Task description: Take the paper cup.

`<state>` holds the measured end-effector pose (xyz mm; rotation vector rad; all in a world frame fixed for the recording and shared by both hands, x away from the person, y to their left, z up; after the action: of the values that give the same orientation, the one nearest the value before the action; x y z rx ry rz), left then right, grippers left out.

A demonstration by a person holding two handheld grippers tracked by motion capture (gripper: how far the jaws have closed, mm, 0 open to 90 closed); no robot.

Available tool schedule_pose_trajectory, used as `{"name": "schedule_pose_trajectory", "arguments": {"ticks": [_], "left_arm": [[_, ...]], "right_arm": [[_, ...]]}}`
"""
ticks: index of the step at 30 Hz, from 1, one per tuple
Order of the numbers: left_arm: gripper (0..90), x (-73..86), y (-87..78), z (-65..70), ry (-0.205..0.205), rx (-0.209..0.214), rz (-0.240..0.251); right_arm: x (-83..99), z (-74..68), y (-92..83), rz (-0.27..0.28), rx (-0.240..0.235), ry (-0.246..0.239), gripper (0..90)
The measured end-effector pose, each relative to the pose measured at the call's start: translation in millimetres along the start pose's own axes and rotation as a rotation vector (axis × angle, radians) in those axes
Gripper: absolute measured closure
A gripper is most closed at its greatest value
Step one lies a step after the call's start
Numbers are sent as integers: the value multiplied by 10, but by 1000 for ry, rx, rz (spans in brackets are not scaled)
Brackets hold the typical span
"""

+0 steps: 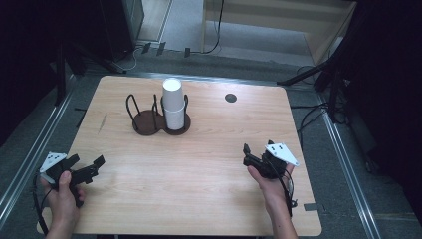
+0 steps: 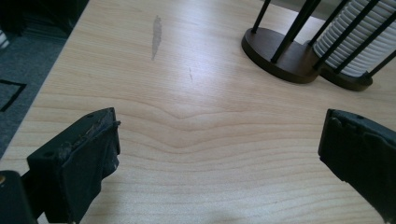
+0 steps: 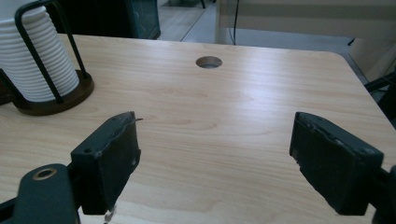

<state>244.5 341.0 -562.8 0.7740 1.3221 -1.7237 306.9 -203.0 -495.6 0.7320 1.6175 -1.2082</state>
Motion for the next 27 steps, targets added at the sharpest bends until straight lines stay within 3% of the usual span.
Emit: {"name": "schedule_pose_trajectory", "arguments": {"ticks": [9,14,27], "left_arm": [[0,7,-14,29,43,33,-2],[0,8,-15,17,35,70,0],[0,12,-14,55,68,59,1]], "right_arm": [[-153,-238,183,-2,-47,-8,157],[-204,-325,268,-17,-61,-10,159],[-322,-665,451,-15,-120,-50,160]]}}
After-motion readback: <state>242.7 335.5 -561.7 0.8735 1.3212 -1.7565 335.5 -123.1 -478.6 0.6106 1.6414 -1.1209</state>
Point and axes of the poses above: each handheld gripper's, and its own axes: y roughly forward along the jaws, x roughly out of its underside, z roughly to its right, the point moved 2 cm from there along y, roughly forward along the jaws, and after that the axes turned 5 degrees about -x, right-handed, at the moved point
